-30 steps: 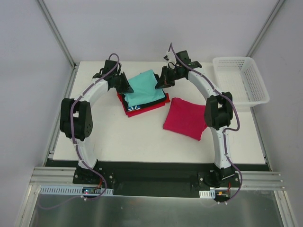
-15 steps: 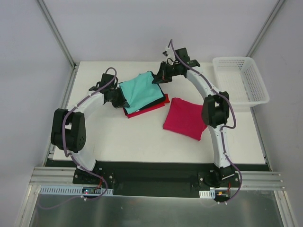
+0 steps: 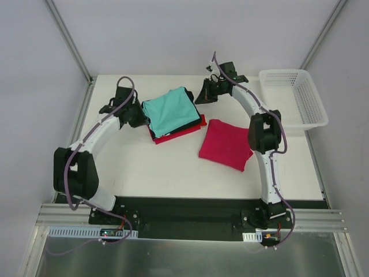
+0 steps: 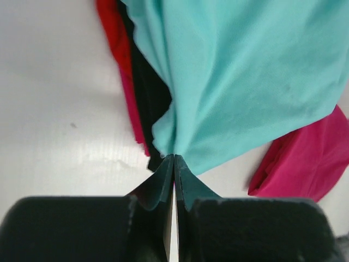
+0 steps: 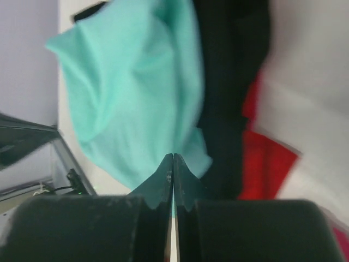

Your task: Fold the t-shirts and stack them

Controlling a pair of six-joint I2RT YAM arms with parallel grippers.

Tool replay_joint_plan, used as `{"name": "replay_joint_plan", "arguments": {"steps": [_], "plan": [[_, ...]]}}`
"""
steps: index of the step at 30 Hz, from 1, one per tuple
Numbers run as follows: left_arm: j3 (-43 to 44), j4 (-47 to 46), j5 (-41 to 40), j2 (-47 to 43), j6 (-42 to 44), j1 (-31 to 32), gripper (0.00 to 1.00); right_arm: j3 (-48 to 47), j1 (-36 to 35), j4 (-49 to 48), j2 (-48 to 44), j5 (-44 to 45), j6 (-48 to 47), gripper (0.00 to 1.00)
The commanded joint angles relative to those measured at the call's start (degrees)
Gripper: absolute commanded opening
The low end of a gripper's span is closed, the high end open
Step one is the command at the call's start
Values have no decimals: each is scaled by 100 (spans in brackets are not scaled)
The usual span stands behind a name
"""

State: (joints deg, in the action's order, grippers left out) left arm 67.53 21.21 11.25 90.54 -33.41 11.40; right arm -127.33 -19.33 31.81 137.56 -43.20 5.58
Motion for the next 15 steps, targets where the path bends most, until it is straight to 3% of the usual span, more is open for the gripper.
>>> {"name": "replay_joint_plan", "arguments": {"steps": [1, 6, 12, 15], "plan": [[-213, 199, -1545, -959, 107, -322, 0, 138, 404, 589, -299, 873, -795, 0], [-231, 287, -1722, -706, 133, -849, 0, -2, 562, 782, -212, 1199, -822, 0], [146, 690, -1845, 288, 107, -938, 0, -222, 457, 1415, -54, 1876, -875, 0], [287, 700, -1539, 578, -113, -938, 0, -205, 308, 1591, -62, 2158, -866, 0]]}}
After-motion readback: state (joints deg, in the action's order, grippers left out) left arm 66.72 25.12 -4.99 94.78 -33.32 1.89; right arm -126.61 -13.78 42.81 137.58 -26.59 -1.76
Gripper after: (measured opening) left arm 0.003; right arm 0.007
